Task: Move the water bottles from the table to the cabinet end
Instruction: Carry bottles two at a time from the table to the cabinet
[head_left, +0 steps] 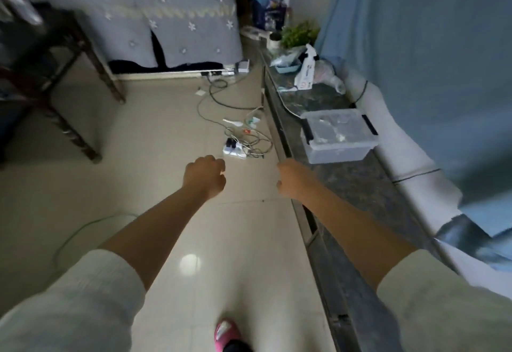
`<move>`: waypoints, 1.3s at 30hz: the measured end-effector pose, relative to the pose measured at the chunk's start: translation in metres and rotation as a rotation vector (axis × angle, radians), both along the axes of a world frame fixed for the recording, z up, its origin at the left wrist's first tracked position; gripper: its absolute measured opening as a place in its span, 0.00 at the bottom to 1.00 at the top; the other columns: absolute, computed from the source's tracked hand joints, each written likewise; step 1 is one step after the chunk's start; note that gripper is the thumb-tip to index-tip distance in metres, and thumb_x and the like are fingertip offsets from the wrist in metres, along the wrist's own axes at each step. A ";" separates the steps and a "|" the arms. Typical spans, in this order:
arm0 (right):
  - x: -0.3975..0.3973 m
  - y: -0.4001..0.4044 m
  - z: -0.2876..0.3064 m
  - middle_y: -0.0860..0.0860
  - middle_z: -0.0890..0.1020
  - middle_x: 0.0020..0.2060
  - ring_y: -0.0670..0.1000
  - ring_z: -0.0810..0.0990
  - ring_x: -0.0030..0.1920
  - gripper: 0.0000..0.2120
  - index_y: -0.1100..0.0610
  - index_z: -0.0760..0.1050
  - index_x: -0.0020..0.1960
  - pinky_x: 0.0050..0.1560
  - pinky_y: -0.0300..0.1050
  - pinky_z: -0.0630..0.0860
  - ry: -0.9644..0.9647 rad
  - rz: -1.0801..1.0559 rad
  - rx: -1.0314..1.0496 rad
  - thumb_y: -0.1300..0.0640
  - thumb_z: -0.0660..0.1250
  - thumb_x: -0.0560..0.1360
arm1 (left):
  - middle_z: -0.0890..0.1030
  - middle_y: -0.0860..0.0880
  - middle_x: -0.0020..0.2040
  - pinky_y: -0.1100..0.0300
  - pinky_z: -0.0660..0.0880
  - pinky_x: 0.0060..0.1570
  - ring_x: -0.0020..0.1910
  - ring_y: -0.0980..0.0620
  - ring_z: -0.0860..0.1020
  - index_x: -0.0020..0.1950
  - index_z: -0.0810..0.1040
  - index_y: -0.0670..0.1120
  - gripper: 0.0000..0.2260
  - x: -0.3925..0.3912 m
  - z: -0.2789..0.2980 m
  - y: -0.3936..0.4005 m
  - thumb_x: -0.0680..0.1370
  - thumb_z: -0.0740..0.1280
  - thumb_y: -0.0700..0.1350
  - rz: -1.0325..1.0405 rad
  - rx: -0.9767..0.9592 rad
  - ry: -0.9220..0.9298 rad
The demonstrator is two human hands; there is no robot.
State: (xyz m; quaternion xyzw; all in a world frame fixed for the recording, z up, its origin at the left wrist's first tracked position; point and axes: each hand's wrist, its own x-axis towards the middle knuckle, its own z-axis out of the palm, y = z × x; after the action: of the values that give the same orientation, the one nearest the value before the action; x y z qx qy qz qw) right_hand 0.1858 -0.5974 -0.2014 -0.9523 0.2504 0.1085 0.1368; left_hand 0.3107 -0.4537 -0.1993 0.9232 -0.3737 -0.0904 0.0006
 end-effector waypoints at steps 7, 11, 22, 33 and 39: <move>0.153 0.042 0.022 0.60 0.75 0.61 0.60 0.75 0.60 0.15 0.62 0.72 0.61 0.56 0.49 0.74 -0.078 0.107 0.013 0.61 0.61 0.75 | 0.73 0.45 0.64 0.53 0.68 0.62 0.65 0.44 0.71 0.64 0.73 0.46 0.15 0.128 0.017 0.080 0.79 0.59 0.44 0.220 0.008 -0.010; 0.225 0.052 0.037 0.61 0.75 0.61 0.61 0.75 0.60 0.17 0.63 0.71 0.62 0.57 0.49 0.73 -0.073 0.182 -0.010 0.58 0.62 0.76 | 0.73 0.45 0.64 0.54 0.69 0.61 0.65 0.44 0.71 0.64 0.73 0.47 0.14 0.186 0.022 0.113 0.79 0.59 0.45 0.317 0.016 -0.017; 0.455 0.037 0.051 0.61 0.73 0.61 0.60 0.74 0.61 0.19 0.63 0.69 0.66 0.57 0.48 0.73 -0.116 0.441 -0.009 0.58 0.61 0.77 | 0.76 0.44 0.62 0.51 0.73 0.58 0.63 0.42 0.73 0.61 0.75 0.46 0.13 0.364 0.038 0.126 0.77 0.62 0.44 0.589 -0.010 -0.056; 0.673 0.036 0.076 0.60 0.71 0.64 0.59 0.73 0.64 0.20 0.61 0.68 0.68 0.62 0.49 0.72 -0.125 0.659 0.032 0.58 0.60 0.77 | 0.75 0.43 0.61 0.51 0.71 0.59 0.63 0.42 0.72 0.62 0.75 0.44 0.15 0.533 0.080 0.108 0.76 0.63 0.43 0.837 0.016 -0.057; 0.782 0.056 0.072 0.60 0.72 0.65 0.60 0.73 0.64 0.21 0.58 0.67 0.69 0.64 0.50 0.72 -0.134 0.752 0.029 0.57 0.61 0.77 | 0.72 0.41 0.64 0.48 0.68 0.63 0.66 0.39 0.68 0.64 0.73 0.45 0.16 0.622 0.083 0.129 0.78 0.57 0.45 0.932 -0.009 -0.044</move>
State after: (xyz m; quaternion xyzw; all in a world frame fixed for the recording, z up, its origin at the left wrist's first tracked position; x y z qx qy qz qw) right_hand 0.9676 -0.5416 -0.1290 -0.9806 -0.1276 0.0924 0.1168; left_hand 0.9329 -0.3247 -0.1161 0.9943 0.0808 -0.0592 0.0374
